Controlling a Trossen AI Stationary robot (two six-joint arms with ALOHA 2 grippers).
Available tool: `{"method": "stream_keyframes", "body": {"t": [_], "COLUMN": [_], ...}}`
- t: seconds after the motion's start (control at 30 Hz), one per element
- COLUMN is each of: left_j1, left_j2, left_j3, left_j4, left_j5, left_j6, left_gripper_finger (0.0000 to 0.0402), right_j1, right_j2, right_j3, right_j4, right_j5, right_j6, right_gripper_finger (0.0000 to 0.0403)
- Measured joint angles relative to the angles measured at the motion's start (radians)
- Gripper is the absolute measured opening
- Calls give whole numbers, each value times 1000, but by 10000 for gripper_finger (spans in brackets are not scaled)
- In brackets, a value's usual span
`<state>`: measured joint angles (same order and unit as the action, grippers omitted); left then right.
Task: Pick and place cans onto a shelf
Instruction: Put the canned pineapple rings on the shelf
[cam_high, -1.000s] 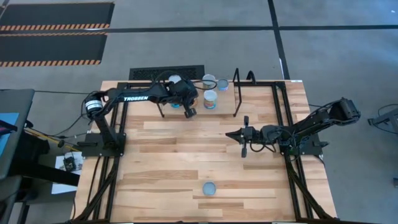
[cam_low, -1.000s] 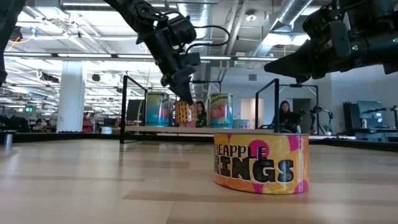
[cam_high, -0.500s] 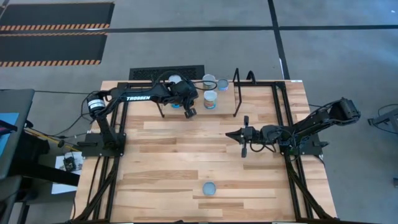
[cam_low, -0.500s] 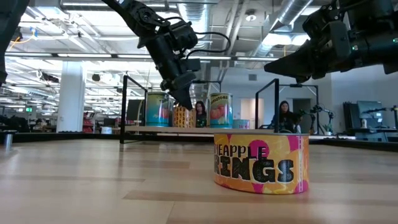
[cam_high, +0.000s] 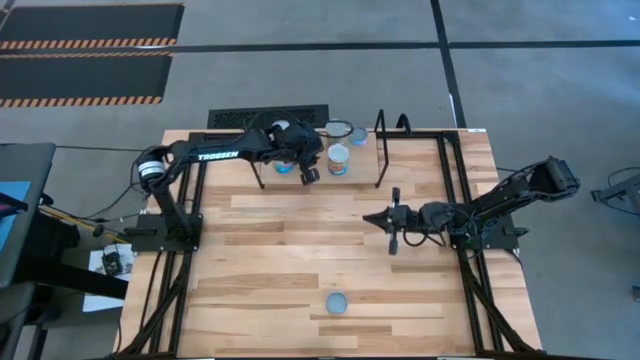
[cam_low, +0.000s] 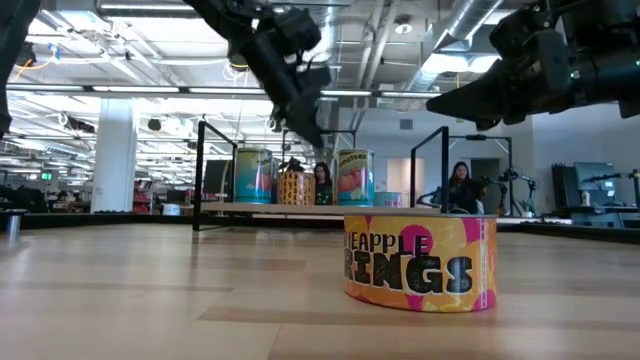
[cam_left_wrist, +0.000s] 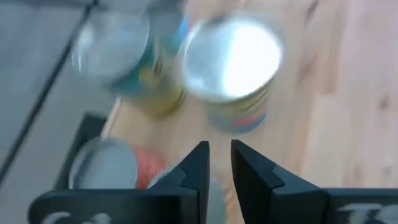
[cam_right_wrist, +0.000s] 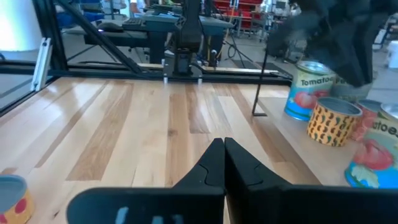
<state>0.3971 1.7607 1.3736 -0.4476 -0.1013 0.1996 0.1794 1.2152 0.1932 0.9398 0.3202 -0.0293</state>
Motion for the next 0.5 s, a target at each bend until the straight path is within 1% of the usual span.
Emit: {"method": "stream_keyframes", "body": {"t": [0.1,0.17,0.27,0.37,0.5], "left_j1": [-45,-82,-150,-235,-353], "left_j2": [-55,-99,-174,-254,-337], "left_j3": [-22,-82,-240,-415,-615], "left_j4": [50,129,335,566,798], "left_j5": [5,17,50,70,70], "left_j6": [29,24,-2,-40,-108], "left_gripper_finger": [38,22,4,6,5], "right_j1": [6,4,8,34,80], "right_j2": [0,0,0,0,0], "right_j3": [0,0,0,8,93], "right_j4": [4,4,4,-14,-132], "right_j5": [1,3,5,5,5], "right_j6": [-20,-22,-23,-23,-40], "right_gripper_finger": [12,12,12,7,5]}}
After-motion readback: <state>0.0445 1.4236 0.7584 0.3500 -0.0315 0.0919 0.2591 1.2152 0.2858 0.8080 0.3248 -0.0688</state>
